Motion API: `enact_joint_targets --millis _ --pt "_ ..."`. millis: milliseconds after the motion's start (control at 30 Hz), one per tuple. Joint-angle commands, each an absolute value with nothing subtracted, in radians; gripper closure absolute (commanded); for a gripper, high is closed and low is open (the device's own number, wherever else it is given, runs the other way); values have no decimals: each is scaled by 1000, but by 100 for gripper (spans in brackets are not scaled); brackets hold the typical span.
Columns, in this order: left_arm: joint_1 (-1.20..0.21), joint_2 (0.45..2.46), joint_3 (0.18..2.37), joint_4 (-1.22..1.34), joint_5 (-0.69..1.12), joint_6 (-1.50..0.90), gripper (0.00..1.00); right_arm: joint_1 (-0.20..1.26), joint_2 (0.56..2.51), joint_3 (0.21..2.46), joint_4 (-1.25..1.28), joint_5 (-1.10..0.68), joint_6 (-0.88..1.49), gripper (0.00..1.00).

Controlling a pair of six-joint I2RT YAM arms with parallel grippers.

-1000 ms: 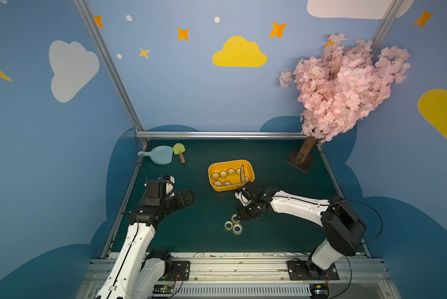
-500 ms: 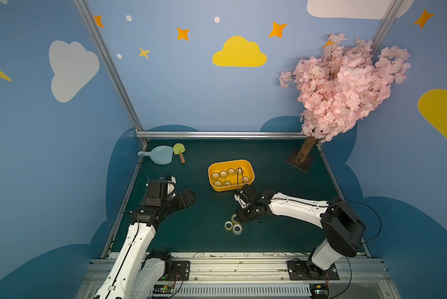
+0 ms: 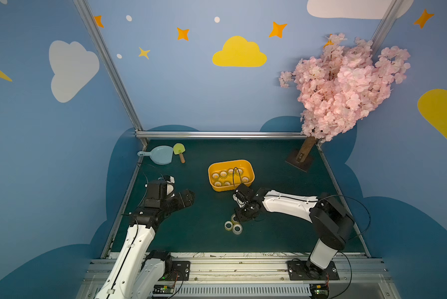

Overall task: Put the transparent tape into the storage box
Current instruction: Pick up the tape at the center of the board.

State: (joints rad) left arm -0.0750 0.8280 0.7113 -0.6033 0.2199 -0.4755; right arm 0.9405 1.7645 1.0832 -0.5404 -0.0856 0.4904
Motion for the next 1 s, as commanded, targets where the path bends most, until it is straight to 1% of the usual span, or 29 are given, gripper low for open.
enact_joint_targets --millis 0,367,467,600,733,800,967 --pt "-80 816 727 -620 215 -466 0 940 1782 1124 -590 -20 486 56" --pt "-82 806 727 -618 222 -466 0 949 1870 1164 -582 0 513 58" --pt "-82 799 725 -617 221 -465 0 952 1884 1170 -580 4 521 60" --pt "-82 791 726 -617 221 -465 0 956 1864 1172 -591 35 517 70" --pt "-82 793 724 -614 224 -466 0 954 1817 1185 -623 62 495 87" --pt "-83 793 724 -614 225 -466 0 950 1790 1199 -646 69 485 93" --pt "-81 798 726 -611 227 -466 0 935 1692 1251 -704 70 445 98"
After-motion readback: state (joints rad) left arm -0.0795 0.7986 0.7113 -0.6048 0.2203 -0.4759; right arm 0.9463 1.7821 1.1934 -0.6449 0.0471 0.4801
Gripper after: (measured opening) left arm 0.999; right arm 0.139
